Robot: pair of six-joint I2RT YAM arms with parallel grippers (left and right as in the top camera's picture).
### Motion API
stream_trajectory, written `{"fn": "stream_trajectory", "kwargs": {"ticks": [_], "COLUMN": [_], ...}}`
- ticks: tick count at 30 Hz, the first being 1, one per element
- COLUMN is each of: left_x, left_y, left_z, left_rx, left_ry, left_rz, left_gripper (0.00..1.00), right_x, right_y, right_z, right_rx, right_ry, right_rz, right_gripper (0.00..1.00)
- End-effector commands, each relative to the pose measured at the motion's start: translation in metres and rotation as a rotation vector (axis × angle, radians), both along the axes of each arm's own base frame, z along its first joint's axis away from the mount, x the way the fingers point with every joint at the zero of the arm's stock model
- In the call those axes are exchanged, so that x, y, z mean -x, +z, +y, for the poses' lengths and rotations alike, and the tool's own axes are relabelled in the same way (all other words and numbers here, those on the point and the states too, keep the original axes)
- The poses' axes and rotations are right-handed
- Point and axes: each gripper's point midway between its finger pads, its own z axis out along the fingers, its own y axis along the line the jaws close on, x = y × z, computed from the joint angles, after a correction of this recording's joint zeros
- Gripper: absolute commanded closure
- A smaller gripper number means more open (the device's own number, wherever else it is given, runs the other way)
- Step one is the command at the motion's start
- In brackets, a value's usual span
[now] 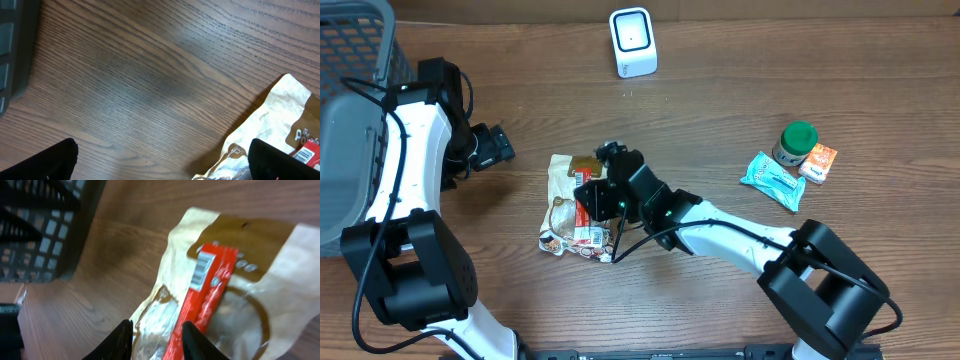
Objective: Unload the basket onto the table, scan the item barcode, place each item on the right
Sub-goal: 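Lower the right gripper and grasp the red stick packet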
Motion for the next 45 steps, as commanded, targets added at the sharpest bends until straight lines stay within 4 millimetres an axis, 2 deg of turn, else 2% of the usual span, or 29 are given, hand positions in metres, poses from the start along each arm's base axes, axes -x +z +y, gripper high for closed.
{"fn": "stream_trajectory", "kwargs": {"ticks": [1, 7, 21, 35, 42, 45], "left_x": [-0.004, -0.004, -0.004, -0.004, -0.004, -0.004], "left_y": [0.01, 0.01, 0.01, 0.01, 0.01, 0.01], "left_z": [0.0, 0.0, 0.0, 0.0, 0.0, 0.0], "left_rx": [-0.015, -0.015, -0.015, -0.015, -0.015, -0.015], "left_ry": [-0.01, -0.01, -0.01, -0.01, -0.01, -0.01], "left_rz": [-0.03, -0.03, -0.03, -0.03, -0.03, -0.03], "left_gripper": [0.0, 0.0, 0.0, 0.0, 0.0, 0.0], "right_x": [0.011, 0.025, 0.036, 0.031, 0.031, 0.03], "right_y": [-0.005, -0.008, -0.025, -0.029, -0.048, -0.05], "right_z": [0.009, 0.016, 0.005, -0.001, -0.001, 0.001], "right_rx": [0.01, 0.035, 0.107, 0.139, 0.141, 0.137], "right_ry": [0.025, 0.045, 0.049, 0.016, -0.02, -0.02], "right_rz": [-0.003, -0.005, 0.055, 0.042, 0.097, 0.094], "right_gripper": [0.67, 0.66, 0.62, 0.58, 0.56, 0.56]}}
